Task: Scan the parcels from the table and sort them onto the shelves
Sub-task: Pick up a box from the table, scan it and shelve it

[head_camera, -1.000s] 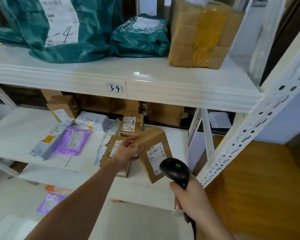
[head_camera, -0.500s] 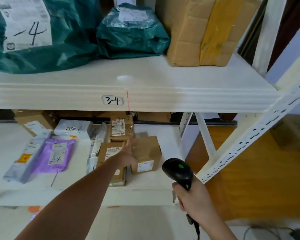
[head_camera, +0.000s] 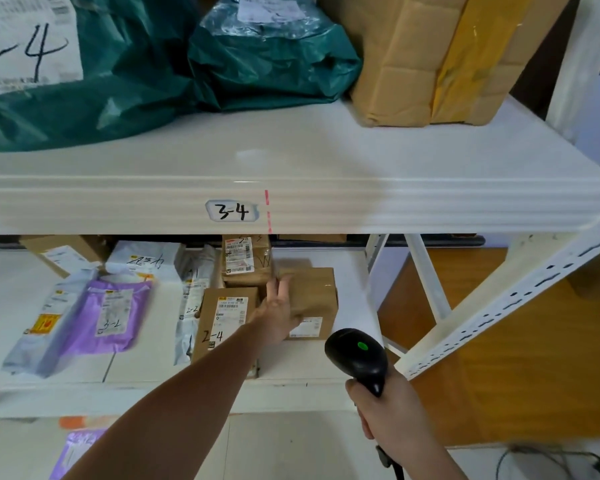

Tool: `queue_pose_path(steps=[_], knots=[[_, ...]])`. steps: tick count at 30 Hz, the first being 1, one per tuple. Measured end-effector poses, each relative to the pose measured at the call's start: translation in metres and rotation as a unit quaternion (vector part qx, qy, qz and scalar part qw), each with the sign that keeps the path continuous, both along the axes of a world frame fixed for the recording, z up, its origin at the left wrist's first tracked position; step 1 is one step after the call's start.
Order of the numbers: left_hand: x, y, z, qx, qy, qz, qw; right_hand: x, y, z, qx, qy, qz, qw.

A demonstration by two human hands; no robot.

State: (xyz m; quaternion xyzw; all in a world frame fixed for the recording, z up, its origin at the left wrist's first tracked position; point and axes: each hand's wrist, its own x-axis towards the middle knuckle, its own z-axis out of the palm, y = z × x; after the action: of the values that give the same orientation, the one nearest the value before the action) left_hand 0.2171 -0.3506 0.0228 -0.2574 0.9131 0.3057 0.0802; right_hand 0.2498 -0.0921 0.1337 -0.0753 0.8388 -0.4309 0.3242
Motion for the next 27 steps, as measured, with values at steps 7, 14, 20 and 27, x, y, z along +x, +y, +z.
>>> queue_pose_path(steps=[7,14,20,27], knots=[[-0.036,-0.009,-0.002,-0.074,-0.03,-0.02,0.997,0.003,-0.003,-0.013,0.024,0.012,-0.011,1.0],[-0.064,-0.033,0.004,-0.14,-0.061,-0.046,0.987,-0.002,-0.009,-0.018,0.038,0.025,-0.038,0.998],[-0.076,-0.044,0.006,-0.152,-0.081,-0.049,0.984,-0.007,-0.014,-0.016,0.029,0.021,-0.066,0.997],[-0.063,-0.047,0.023,-0.137,-0.057,-0.04,0.988,-0.001,-0.009,-0.016,0.029,0.022,-0.057,0.998]])
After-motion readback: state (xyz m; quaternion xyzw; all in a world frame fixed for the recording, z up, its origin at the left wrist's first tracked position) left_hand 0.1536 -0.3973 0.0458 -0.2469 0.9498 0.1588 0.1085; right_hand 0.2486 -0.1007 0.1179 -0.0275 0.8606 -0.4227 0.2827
